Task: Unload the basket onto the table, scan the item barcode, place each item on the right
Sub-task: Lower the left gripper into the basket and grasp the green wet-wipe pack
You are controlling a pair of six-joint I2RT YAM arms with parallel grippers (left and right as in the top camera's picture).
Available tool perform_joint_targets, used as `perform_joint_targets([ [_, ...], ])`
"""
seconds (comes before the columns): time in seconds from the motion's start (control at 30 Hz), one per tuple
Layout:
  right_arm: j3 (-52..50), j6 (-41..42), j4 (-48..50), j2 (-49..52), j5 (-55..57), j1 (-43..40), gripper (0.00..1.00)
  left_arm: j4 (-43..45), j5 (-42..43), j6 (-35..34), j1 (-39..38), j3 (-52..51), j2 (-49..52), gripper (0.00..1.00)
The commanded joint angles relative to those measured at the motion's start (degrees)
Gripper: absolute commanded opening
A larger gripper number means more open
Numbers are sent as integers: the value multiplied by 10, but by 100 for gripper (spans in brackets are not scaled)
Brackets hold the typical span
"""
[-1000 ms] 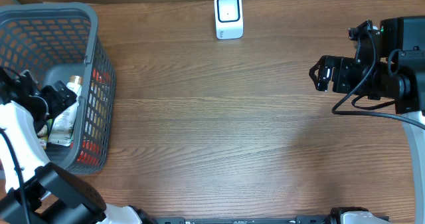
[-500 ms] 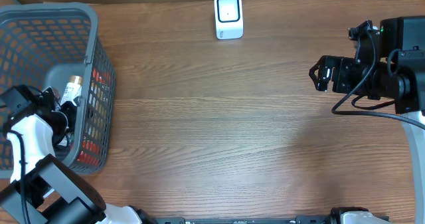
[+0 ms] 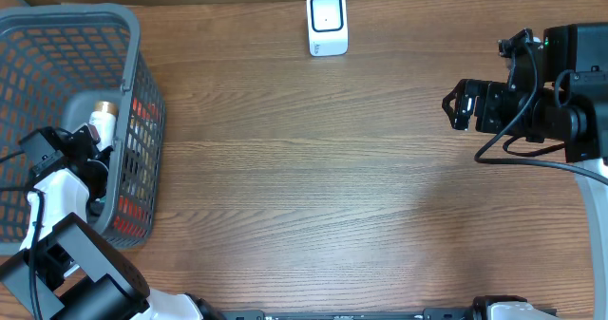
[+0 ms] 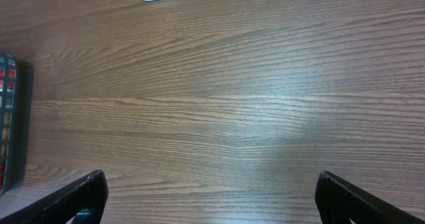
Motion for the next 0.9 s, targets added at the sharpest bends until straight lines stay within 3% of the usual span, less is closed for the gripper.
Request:
perform_joint_targets([
  [0.0, -2, -2, 4, -6, 3, 3, 100, -15, -30, -5, -5, -24, 40, 22],
  [0.07, -2, -2, 4, -6, 3, 3, 100, -18, -31, -13, -4, -20, 38, 6],
  [0.1, -2, -2, 4, -6, 3, 3, 100, -23, -30, -19, -3, -16, 36, 4],
  [0.27, -2, -2, 4, -6, 3, 3, 100, -85, -30, -45, -1, 47, 29, 4],
  [0.37, -2, -2, 3, -6, 3, 3, 100, -165, -37, -44, -1, 132, 28, 4],
  [0.57, -2, -2, 2, -6, 3, 3, 100, -303, -168, -97, -1, 279, 28, 4],
  [0.7, -2, -2, 2, -6, 3, 3, 100, -325, -231, -109, -1, 301, 28, 4],
  [0.87, -2, -2, 3, -6, 3, 3, 100, -320, -240, -130, -2, 284, 29, 4],
])
